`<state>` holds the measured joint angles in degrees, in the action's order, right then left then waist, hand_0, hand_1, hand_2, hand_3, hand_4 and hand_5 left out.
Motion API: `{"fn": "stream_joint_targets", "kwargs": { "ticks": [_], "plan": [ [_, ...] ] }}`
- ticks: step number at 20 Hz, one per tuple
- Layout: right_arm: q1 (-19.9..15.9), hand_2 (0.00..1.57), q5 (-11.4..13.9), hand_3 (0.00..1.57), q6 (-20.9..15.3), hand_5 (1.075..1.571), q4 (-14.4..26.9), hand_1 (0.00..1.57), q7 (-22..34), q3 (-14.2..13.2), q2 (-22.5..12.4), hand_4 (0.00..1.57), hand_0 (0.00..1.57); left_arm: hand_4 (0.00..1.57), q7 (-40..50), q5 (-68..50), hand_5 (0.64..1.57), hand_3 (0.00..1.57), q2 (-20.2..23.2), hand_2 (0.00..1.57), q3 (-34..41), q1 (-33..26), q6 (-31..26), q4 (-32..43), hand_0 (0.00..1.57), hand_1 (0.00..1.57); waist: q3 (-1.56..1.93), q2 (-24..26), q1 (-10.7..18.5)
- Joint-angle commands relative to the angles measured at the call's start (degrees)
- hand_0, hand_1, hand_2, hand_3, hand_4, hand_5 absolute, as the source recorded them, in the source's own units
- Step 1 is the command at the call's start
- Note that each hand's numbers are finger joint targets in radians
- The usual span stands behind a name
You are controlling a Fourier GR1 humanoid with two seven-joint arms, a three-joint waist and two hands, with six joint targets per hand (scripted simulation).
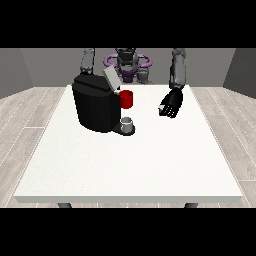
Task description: Insert the coffee pod into the coffee machine and close the lid
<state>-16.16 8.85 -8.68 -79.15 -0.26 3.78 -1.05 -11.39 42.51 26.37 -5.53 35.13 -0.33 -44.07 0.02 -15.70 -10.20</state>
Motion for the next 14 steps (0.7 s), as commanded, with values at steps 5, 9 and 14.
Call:
{"fn": "stream_joint_targets", "kwargs": {
  "ticks": [5, 9, 14],
  "plan": [
    [-0.4, 0.0, -0.1, 0.0, -0.3, 1.571, 1.6, 0.0, 0.8, -0.4, 1.0, 0.0, 0.0, 0.4, -0.8, 5.4, 1.571, 0.86, -1.2, 0.98, -1.3, 2.3, -0.7, 7.1, 0.76, 0.76, -0.04, 1.0, -0.2],
    [3.5, 0.0, 2.0, 0.0, -1.6, 1.571, 5.8, 0.0, -1.2, -1.2, -0.7, 0.0, 0.0, 0.4, -0.5, 5.3, 1.571, 1.01, -1.6, 1.12, -1.2, 2.9, -4.8, 6.2, 1.04, 1.04, -0.03, 4.7, 1.1],
    [1.5, 0.0, 4.2, 0.0, -4.5, 1.571, 4.6, 0.0, 1.6, -0.3, 0.8, 0.0, 0.0, 0.48, -6.7, 2.6, 1.571, 1.3, -2.3, 1.37, 2.4, 4.9, -2.1, 6.8, 1.37, 1.37, -0.06, 3.8, 1.3]
  ]
}}
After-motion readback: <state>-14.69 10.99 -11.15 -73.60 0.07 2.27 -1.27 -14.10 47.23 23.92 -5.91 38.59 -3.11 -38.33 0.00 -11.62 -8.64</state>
